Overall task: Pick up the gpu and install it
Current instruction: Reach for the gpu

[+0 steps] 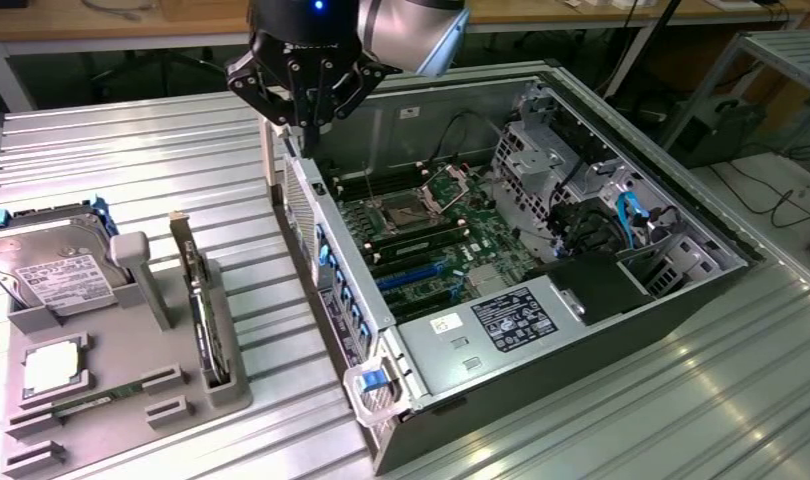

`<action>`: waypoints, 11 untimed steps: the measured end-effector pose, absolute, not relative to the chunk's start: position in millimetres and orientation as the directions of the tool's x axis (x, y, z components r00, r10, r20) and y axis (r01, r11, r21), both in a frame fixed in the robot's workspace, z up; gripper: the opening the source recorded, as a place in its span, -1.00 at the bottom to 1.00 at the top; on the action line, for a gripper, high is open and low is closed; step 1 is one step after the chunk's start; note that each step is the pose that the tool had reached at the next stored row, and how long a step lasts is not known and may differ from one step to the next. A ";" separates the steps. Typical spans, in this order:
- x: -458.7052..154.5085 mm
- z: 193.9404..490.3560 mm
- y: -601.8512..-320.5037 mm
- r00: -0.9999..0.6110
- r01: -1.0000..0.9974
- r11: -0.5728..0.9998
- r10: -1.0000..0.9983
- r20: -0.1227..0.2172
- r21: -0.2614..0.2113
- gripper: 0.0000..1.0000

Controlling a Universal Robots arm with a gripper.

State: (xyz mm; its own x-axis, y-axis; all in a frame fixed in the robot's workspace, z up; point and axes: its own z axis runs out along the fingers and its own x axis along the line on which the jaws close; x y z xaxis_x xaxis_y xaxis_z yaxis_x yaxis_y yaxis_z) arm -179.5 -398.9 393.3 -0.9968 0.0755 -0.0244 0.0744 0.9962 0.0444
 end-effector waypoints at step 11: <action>-184.2 393.3 -399.0 -0.997 0.074 0.996 0.076 -0.024 0.044 -0.79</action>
State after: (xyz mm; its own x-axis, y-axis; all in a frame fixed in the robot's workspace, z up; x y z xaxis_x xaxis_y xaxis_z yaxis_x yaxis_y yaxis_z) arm -184.2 -399.0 393.3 -0.9968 0.0755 -0.0245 0.0744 0.9962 0.0444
